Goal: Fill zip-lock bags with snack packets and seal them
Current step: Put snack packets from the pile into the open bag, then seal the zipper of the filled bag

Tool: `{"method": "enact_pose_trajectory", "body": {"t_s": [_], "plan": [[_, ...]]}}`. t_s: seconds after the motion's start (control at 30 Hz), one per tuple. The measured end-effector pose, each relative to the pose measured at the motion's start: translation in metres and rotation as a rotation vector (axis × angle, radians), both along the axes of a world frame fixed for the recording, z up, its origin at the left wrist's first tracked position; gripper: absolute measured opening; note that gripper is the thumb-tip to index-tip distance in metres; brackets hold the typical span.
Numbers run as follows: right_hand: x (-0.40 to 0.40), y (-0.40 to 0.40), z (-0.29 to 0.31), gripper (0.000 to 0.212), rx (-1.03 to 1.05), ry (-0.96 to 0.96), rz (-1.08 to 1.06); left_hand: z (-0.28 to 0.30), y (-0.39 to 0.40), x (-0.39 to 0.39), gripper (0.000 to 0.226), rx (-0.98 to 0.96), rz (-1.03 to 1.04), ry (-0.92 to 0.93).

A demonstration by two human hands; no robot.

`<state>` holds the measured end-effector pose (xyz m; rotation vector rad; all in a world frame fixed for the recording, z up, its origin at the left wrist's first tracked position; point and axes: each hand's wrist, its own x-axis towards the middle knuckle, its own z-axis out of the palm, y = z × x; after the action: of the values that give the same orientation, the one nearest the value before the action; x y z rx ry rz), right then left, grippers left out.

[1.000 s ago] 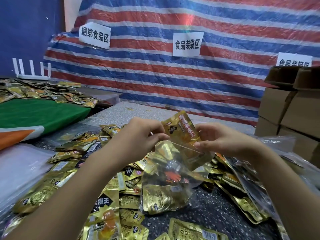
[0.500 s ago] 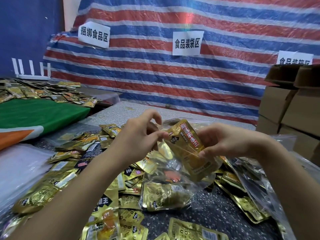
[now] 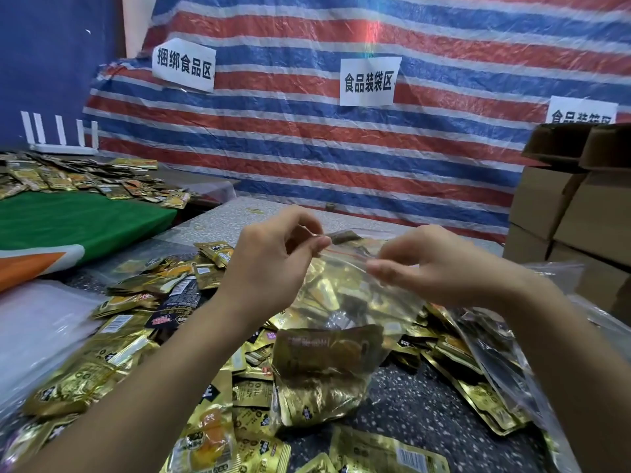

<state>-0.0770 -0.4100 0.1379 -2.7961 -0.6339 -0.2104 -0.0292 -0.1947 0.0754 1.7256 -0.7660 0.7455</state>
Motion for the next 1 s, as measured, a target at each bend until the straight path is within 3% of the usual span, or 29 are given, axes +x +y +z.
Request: {"method": "enact_pose_trajectory", "body": {"t_s": [0.13, 0.27, 0.37, 0.4, 0.5, 0.57, 0.7, 1.0], "plan": [[-0.003, -0.003, -0.010, 0.015, 0.032, -0.192, 0.034, 0.005, 0.000, -0.005, 0.011, -0.108, -0.044, 0.072], [-0.007, -0.003, -0.005, 0.014, 0.157, -0.359, 0.027, 0.013, 0.001, -0.009, 0.011, -0.217, -0.074, 0.103], [-0.010, 0.006, 0.001, 0.043, 0.015, -0.314, -0.078, 0.014, -0.002, -0.012, 0.012, -0.255, -0.094, 0.126], [-0.010, 0.011, 0.000, 0.044, -0.049, -0.301, -0.091, 0.014, -0.003, -0.013, 0.011, -0.255, -0.098, 0.127], [-0.010, 0.027, -0.004, 0.023, -0.088, -0.363, -0.033, 0.014, -0.004, -0.016, 0.009, -0.247, -0.095, 0.106], [-0.010, 0.029, -0.004, 0.024, -0.043, -0.370, -0.010, 0.015, -0.003, -0.017, 0.010, -0.247, -0.082, 0.124], [-0.009, 0.024, -0.002, 0.027, 0.095, -0.307, 0.023, 0.015, -0.001, -0.014, 0.036, -0.173, -0.117, 0.301], [-0.012, 0.030, 0.005, 0.024, 0.065, -0.235, -0.034, 0.013, -0.004, -0.014, 0.018, -0.129, -0.172, 0.291]]}}
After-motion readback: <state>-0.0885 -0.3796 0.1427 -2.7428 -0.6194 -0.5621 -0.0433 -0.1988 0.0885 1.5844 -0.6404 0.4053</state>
